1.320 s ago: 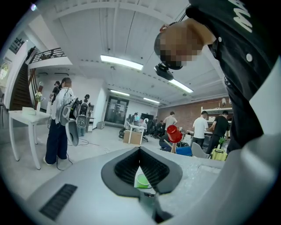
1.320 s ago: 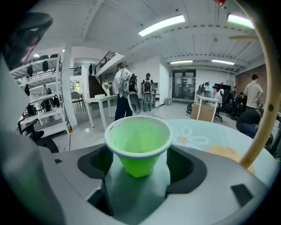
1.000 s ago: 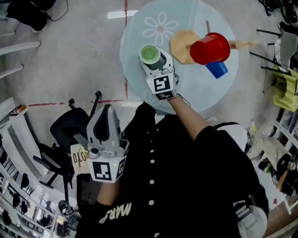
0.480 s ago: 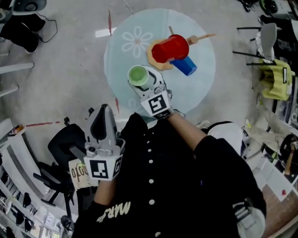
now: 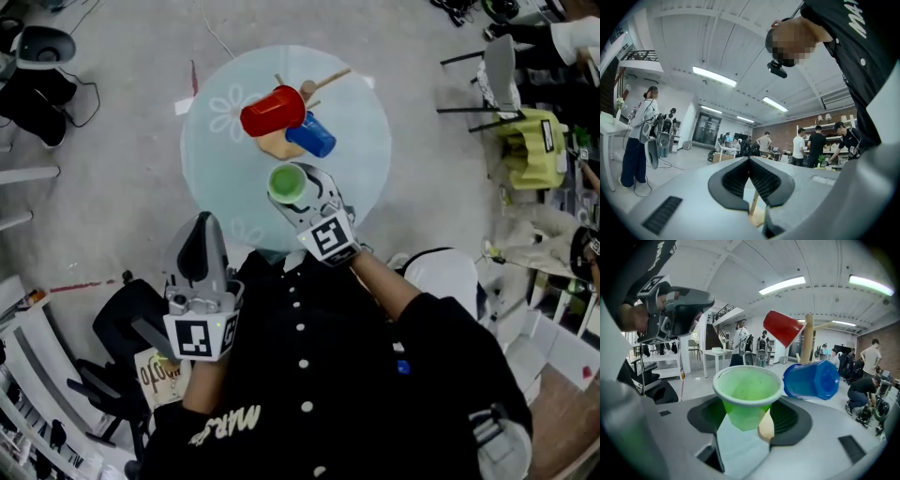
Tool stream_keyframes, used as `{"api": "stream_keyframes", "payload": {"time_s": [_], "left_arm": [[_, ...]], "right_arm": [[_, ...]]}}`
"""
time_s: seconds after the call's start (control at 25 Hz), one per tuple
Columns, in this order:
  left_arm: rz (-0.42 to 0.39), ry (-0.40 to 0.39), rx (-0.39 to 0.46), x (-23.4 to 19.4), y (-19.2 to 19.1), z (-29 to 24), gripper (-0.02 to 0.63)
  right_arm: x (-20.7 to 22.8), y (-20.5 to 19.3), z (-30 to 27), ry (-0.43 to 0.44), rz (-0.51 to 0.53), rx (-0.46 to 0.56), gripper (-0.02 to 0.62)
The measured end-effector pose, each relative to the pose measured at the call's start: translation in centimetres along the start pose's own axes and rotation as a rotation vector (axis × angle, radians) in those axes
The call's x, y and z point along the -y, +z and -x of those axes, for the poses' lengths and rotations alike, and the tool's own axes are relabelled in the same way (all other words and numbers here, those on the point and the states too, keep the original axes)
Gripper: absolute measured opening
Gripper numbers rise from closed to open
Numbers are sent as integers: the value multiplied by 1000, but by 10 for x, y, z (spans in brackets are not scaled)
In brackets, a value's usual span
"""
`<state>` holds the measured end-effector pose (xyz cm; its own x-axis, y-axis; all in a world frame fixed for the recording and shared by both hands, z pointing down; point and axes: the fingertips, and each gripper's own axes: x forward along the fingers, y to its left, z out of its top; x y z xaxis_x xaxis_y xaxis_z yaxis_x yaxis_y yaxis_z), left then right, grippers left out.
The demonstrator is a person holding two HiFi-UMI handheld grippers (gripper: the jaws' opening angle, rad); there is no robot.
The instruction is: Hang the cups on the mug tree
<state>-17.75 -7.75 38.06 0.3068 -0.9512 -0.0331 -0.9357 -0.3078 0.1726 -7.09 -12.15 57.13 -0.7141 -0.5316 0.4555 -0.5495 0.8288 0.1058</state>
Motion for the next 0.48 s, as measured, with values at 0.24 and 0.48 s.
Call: {"api": "stream_keyframes", "payload": {"time_s": [0.24,0.48], "left_arm": [[-7,-36,33,33,15,-7,-6],[-16,-59,83,55,33,-13,-6]], "right_arm": [[21,32,58,-44,-81,70,290],[80,71,97,-190,-72,96,290]]}}
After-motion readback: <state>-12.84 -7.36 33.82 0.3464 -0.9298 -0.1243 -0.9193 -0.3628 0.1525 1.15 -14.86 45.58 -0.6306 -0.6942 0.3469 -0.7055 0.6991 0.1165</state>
